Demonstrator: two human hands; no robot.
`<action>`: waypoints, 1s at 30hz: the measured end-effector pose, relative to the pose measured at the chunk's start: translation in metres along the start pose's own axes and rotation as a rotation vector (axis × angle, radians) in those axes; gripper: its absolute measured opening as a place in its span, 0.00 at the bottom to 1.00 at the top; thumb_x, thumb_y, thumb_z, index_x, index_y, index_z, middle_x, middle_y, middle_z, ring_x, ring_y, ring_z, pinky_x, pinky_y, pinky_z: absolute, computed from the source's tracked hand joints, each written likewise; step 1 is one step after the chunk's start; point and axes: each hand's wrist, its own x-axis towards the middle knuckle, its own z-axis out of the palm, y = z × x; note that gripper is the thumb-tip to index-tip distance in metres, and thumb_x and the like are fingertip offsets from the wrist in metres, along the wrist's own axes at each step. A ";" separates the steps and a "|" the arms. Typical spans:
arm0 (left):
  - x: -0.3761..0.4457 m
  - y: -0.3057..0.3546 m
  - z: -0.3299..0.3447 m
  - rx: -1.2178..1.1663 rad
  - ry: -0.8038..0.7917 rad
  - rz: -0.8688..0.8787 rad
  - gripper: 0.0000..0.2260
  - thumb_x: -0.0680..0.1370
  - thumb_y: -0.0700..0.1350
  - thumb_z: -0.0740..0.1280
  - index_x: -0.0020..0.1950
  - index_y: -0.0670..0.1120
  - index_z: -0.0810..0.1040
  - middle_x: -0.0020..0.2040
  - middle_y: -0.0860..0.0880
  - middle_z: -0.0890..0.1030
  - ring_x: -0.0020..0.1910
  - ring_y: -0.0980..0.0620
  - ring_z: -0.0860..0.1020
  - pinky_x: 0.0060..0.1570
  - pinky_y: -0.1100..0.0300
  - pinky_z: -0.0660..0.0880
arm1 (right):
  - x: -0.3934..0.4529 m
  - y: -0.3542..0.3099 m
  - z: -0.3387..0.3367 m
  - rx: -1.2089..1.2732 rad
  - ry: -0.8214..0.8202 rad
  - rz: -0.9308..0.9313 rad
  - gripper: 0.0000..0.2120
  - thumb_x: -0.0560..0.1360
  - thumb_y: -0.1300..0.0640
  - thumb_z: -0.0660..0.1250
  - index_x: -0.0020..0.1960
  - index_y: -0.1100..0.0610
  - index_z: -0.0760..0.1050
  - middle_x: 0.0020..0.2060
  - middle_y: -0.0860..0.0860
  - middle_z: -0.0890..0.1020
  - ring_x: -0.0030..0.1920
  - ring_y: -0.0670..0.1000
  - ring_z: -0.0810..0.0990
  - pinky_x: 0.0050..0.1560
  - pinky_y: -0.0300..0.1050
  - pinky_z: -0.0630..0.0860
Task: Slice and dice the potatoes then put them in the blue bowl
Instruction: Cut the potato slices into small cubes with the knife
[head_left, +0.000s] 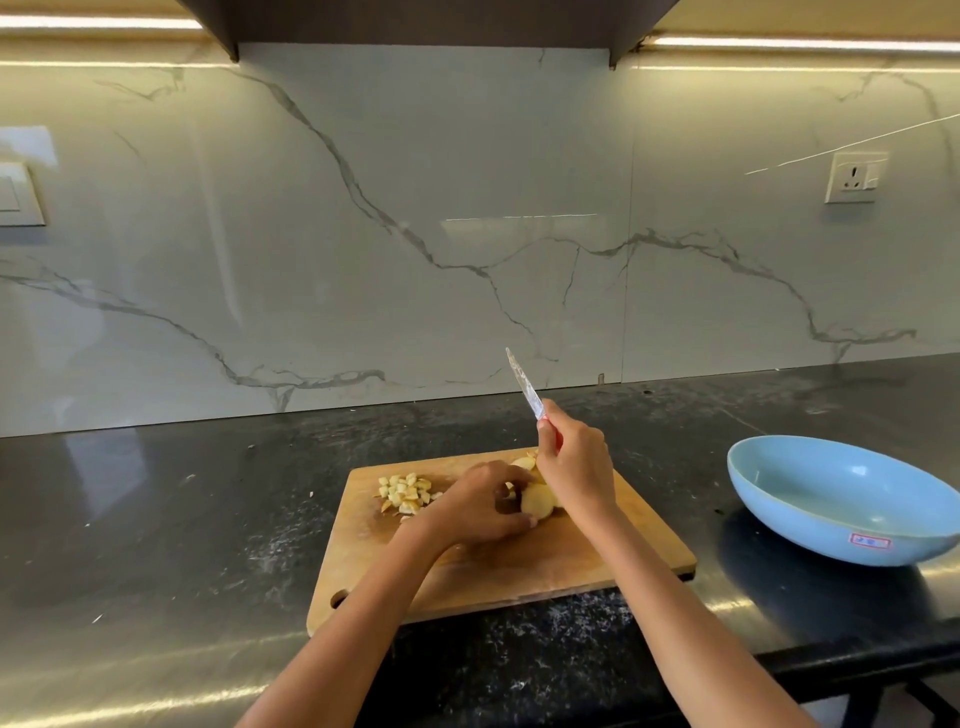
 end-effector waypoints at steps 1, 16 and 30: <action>0.000 0.001 0.001 0.007 0.011 0.000 0.21 0.74 0.48 0.69 0.66 0.47 0.71 0.60 0.48 0.75 0.53 0.55 0.71 0.49 0.67 0.65 | 0.000 0.000 -0.001 -0.001 -0.002 0.001 0.14 0.80 0.60 0.58 0.64 0.60 0.74 0.45 0.57 0.84 0.38 0.54 0.82 0.37 0.54 0.81; -0.049 -0.022 -0.019 0.148 0.178 -0.177 0.18 0.69 0.59 0.70 0.51 0.48 0.76 0.46 0.53 0.78 0.42 0.56 0.73 0.32 0.69 0.64 | -0.032 -0.017 -0.005 0.061 -0.134 0.029 0.16 0.80 0.61 0.58 0.66 0.63 0.72 0.44 0.57 0.83 0.28 0.40 0.69 0.24 0.33 0.66; -0.057 -0.019 -0.014 -0.149 0.181 -0.203 0.32 0.71 0.51 0.72 0.71 0.47 0.63 0.57 0.50 0.78 0.49 0.57 0.75 0.48 0.68 0.72 | -0.076 -0.051 -0.042 -0.438 -0.561 -0.005 0.14 0.79 0.59 0.56 0.59 0.55 0.77 0.50 0.50 0.82 0.38 0.47 0.78 0.37 0.42 0.75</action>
